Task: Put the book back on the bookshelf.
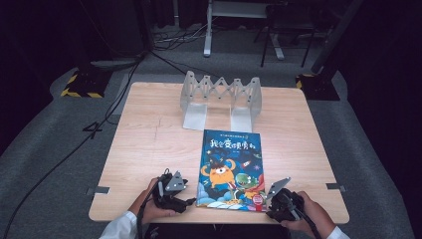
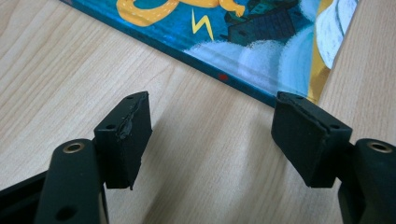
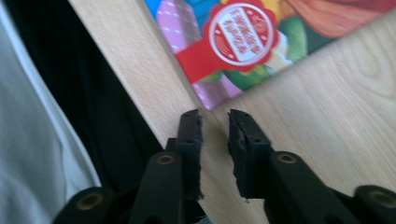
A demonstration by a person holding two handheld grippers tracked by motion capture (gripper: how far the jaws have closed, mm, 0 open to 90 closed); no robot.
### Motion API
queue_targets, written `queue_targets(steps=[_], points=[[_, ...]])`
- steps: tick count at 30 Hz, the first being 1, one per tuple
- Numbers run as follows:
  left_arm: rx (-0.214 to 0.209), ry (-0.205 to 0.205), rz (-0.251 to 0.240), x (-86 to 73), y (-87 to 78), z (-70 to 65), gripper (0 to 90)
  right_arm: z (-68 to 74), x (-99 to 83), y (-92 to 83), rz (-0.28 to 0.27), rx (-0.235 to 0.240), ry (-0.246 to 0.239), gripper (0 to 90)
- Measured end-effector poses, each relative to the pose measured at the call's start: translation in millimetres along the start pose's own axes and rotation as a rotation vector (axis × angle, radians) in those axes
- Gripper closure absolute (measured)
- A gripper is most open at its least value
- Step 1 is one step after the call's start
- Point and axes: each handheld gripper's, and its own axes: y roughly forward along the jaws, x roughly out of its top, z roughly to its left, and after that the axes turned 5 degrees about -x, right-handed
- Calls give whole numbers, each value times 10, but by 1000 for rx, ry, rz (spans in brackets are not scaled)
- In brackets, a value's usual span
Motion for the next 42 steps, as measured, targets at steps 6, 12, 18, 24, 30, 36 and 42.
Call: queue_targets(steps=[6,12,18,24,30,36,42], points=[[-10,17,-11,30,35,-22,349,12,57,8,24,2,-18,829],[-21,19,-12,36,38,-19,363,-6,32,10,3,12,-7,828],[-25,22,-14,35,39,-15,368,-80,-109,32,-138,77,87,763],[-23,22,-16,32,38,-16,368,-169,-105,49,-222,148,135,568],[-20,22,-19,28,38,-19,369,-297,-101,-49,-362,212,160,416],[-18,16,-18,24,37,-23,369,-429,-42,-46,-437,278,196,371],[-18,16,-18,24,37,-24,369,-560,60,-66,-491,295,216,371]])
